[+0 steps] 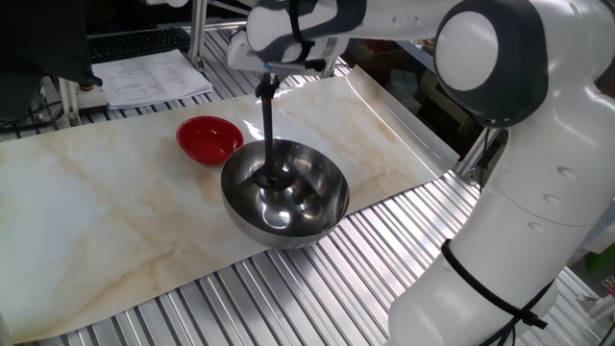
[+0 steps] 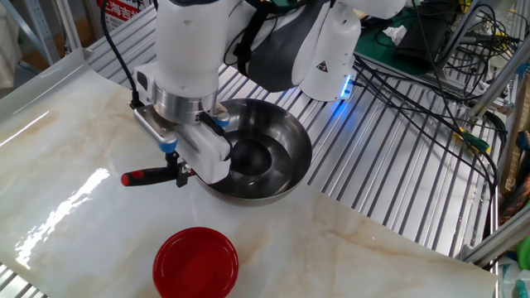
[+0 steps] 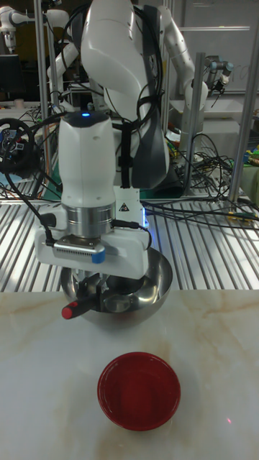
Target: Scoop water with a large spoon from one bowl to another
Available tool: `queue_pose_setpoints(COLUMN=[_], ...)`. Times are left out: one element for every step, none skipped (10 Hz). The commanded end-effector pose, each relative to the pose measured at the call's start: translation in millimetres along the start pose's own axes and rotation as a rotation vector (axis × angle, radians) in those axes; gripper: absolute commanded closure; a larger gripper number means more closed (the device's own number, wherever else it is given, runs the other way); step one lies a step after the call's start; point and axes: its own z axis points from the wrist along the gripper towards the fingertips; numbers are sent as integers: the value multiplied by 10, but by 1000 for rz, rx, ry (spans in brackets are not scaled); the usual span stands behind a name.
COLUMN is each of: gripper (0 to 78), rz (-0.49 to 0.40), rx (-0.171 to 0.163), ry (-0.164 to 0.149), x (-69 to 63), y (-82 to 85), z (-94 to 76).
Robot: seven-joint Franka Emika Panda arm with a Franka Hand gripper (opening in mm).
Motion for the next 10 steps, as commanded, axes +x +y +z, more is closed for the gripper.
queue_pose_setpoints(gripper=[764,764,764,764,764,764,764,764,764,764], rz=[-1,-3,-3,2,4,4,31,35,36,34], rx=[10,20,24,24,25,25,46,49,48,48], ry=[-13,-27,-29,-30,-32,-32,-43,-45,-43,-42], x=[28,45,48,52,53,53,58,59,59,62], y=[-26,-35,-35,-36,-37,-37,-37,-38,-37,-36], z=[54,118,125,127,133,133,148,153,152,149])
